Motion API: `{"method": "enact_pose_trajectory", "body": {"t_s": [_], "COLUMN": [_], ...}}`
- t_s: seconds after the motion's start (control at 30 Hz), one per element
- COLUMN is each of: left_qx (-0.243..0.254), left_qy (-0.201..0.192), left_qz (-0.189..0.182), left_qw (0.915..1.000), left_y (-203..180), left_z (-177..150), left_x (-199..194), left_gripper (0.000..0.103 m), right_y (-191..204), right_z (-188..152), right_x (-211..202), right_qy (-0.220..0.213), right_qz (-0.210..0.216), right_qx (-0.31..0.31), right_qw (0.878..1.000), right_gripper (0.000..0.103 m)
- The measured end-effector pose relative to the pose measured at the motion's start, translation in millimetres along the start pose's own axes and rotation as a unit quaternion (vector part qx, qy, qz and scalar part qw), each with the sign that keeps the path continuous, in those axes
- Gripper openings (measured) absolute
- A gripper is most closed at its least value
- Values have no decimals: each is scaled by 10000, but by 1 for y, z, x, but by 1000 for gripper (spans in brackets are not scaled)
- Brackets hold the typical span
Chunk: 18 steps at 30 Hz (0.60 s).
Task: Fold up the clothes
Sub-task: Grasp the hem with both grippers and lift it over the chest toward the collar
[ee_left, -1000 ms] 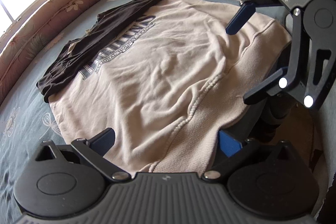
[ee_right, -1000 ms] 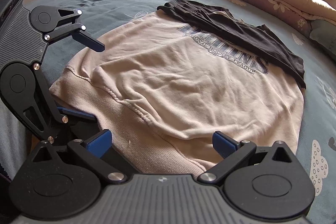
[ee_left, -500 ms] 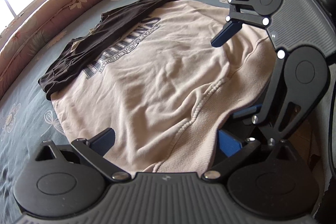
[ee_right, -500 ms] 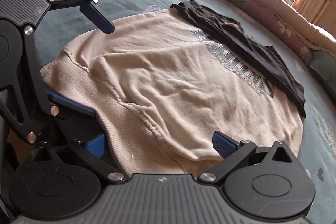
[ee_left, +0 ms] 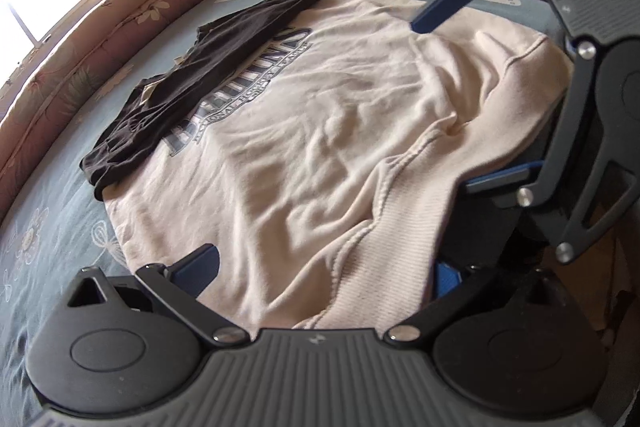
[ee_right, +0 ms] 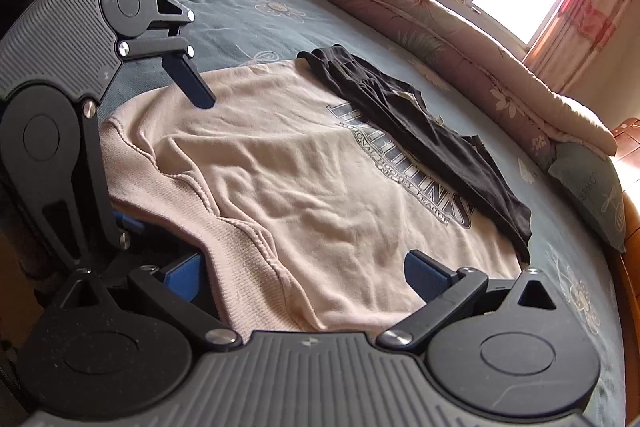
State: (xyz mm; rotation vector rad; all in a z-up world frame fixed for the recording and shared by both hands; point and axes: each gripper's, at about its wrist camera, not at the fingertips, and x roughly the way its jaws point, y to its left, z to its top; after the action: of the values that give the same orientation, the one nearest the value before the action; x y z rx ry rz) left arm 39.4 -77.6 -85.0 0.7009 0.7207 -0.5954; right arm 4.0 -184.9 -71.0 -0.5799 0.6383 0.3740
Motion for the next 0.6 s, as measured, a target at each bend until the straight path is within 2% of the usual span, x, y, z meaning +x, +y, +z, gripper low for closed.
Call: {"method": "enact_pose_trajectory", "body": {"t_s": [0.13,0.37,0.6], "left_qx": [-284,-196,-204], "left_qy": [-48,-51,-11], "left_qz": [4,2,1], "left_qw": [9996,9998,9998], "left_y": [12,10,11], "left_z": [-3,-3,-14], "left_x": [-4,-5,-6], "left_gripper": [102,102,102], "right_y": [5,28,-5], "right_z": [-7,1,-35], "right_x": [4,18,14], "right_qy": [91,0,445], "right_qz": [-17,-174,-1108], "right_qx": [3,-128,-363], "right_qw": [10000,9998,9922], "right_gripper": [103,103,103]}}
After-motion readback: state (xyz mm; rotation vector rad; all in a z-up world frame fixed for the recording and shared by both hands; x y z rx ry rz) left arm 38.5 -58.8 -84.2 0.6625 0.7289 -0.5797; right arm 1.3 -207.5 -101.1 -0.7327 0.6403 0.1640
